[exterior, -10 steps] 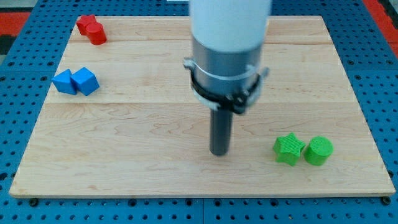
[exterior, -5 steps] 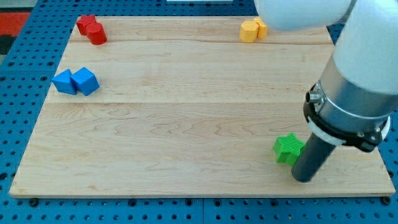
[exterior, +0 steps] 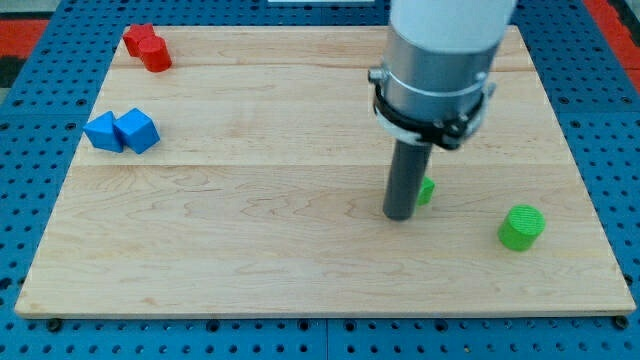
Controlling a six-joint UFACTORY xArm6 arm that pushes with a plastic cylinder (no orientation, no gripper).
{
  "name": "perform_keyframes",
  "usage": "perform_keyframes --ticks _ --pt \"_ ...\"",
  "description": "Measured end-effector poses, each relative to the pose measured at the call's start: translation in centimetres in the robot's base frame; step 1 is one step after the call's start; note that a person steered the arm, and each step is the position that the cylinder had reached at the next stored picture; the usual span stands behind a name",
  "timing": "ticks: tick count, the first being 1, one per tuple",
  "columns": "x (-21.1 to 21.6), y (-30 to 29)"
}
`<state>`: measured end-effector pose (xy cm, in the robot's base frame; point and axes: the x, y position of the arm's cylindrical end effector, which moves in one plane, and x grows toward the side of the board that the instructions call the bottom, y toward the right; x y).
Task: Move the green star close the yellow blocks
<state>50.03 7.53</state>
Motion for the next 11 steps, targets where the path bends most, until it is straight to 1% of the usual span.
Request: perform_keyframes --ticks 1,2,3,4,5,6,7,8,9,10,11 --pt "-2.9 0.3" --pt "-4.0 2.9" --pt "-0.9 7.1" --pt "-3.0 8.6" --pt "-6.2 7.8" --pt "-4.6 8.0" --pt "-4.5 4.0" --pt "-8.1 2.0" --pt "-9.8 -0.6" --pt "-12.4 -0.6" --pt "-15.7 1.2"
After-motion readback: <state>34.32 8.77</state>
